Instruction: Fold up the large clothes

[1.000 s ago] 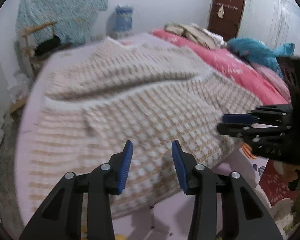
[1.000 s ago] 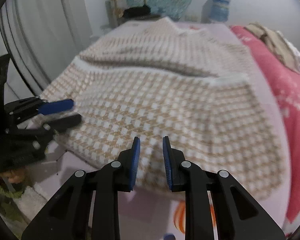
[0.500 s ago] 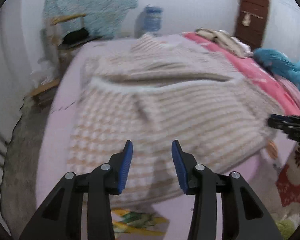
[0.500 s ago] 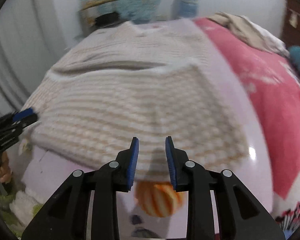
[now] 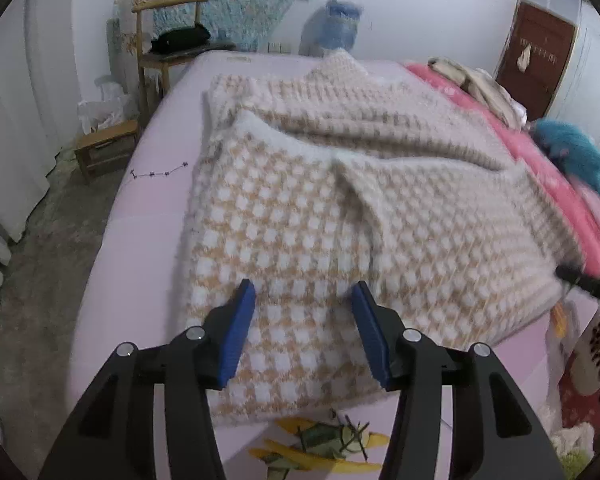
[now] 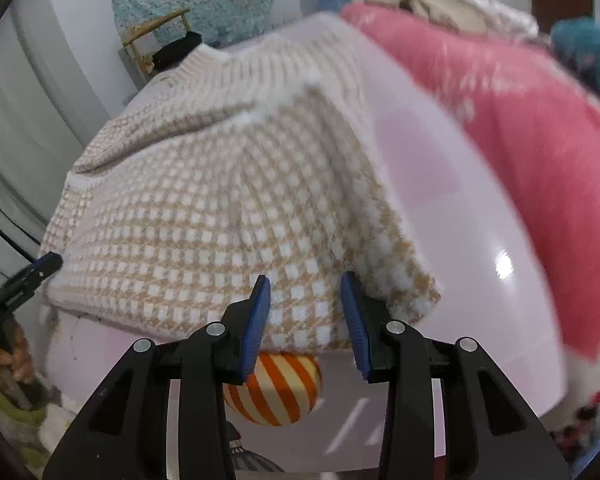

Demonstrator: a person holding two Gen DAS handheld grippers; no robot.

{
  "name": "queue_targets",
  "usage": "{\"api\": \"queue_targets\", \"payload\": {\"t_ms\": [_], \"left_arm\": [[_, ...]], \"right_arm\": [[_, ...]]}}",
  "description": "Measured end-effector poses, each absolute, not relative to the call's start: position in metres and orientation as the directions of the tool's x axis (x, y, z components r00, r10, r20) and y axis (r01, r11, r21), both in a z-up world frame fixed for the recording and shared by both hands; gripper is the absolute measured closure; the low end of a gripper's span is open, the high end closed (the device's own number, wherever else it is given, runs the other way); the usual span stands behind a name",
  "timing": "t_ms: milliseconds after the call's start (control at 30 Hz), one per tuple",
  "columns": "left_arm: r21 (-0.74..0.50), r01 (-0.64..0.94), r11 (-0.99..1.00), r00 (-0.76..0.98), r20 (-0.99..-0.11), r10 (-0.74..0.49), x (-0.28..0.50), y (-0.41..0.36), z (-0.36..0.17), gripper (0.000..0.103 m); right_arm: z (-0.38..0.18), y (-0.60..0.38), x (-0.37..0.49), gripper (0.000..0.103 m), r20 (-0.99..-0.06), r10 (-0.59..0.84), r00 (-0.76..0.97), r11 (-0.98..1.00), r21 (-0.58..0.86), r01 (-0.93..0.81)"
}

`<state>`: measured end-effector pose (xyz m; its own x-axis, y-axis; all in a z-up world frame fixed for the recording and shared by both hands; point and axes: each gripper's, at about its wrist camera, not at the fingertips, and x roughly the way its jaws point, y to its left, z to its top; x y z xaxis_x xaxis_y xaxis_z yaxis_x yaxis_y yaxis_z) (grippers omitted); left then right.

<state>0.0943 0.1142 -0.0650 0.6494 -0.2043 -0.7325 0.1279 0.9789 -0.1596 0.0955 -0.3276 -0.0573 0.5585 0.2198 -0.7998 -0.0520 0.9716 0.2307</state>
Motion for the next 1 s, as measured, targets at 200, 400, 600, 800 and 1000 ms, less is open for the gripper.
{"api": "queue_targets", "payload": {"t_ms": [200, 400, 600, 800, 1000], "left_arm": [[-0.143, 0.11, 0.984, 0.675, -0.716, -0.179, 0.091, 0.114, -0.04, 0.053], [-0.109, 0.138, 0.984, 0.698, -0.694, -0.175, 0.096, 0.1, -0.02, 0.048], [-0.044, 0.158, 0.986, 0.672, -0.728, -0.14, 0.117, 0.069, -0.023, 0.036], [0.014, 0.149, 0.989, 0.637, -0.766, -0.085, 0.142, 0.049, -0.034, 0.031], [0.041, 0.13, 0.991, 0.594, -0.803, -0.044, 0.166, 0.043, -0.054, 0.028]], "right_arm": [[-0.032, -0.324, 0.095, 0.048, -0.772, 0.258, 0.581, 0.96, 0.274, -0.063], [-0.013, -0.303, 0.098, 0.04, -0.732, 0.307, 0.609, 0.949, 0.282, -0.139], [-0.016, -0.281, 0.12, 0.033, -0.735, 0.31, 0.603, 0.951, 0.25, -0.184], [-0.013, -0.265, 0.129, 0.028, -0.731, 0.301, 0.612, 0.953, 0.214, -0.214], [-0.024, -0.26, 0.148, 0.028, -0.744, 0.299, 0.598, 0.954, 0.216, -0.209]]}}
